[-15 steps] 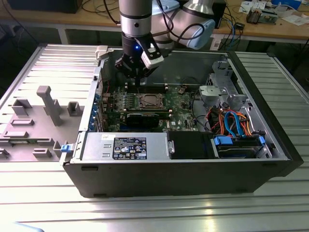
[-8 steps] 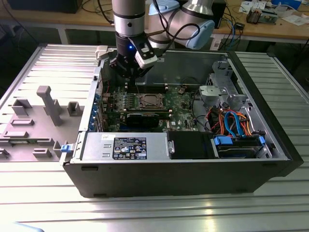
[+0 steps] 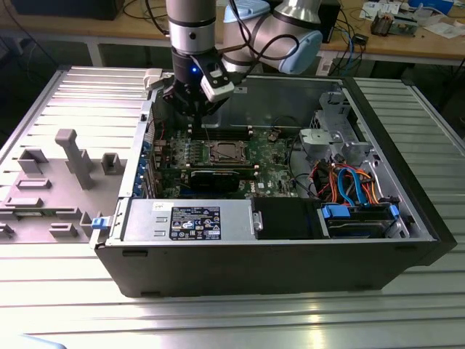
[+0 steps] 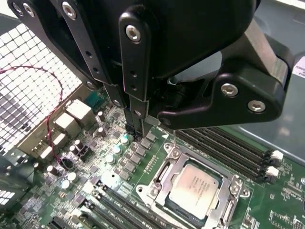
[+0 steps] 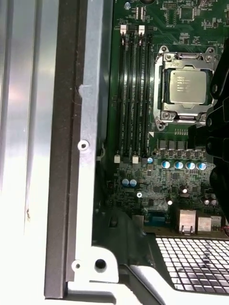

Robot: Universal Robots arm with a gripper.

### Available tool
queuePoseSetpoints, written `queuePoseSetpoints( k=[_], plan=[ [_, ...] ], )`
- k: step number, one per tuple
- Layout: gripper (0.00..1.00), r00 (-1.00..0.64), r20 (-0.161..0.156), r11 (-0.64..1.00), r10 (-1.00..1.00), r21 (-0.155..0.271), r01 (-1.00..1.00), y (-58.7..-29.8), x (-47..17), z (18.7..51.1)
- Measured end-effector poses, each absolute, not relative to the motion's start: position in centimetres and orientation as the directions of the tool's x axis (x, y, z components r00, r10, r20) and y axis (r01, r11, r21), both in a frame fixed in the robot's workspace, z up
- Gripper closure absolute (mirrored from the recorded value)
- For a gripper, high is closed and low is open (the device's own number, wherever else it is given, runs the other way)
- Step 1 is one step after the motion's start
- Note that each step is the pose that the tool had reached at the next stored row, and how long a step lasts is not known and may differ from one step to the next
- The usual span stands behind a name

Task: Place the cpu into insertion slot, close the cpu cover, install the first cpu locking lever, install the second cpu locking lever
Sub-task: 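Install the first cpu locking lever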

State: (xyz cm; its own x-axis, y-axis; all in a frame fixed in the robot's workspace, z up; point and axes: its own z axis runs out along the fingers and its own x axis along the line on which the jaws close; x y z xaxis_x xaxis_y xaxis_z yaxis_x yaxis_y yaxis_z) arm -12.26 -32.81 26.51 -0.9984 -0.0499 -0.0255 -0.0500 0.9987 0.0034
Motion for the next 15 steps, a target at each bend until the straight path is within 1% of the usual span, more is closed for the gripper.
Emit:
queuePoseSetpoints(
  k=[6,15],
  plan=[
    [0.89,-0.998,-0.025,0.999,-0.051,0.003,-0.052,-31.4,-12.4,26.4],
    [0.89,-0.998,-0.026,0.999,-0.053,0.003,-0.053,-30.4,-12.2,26.1]
  ],
)
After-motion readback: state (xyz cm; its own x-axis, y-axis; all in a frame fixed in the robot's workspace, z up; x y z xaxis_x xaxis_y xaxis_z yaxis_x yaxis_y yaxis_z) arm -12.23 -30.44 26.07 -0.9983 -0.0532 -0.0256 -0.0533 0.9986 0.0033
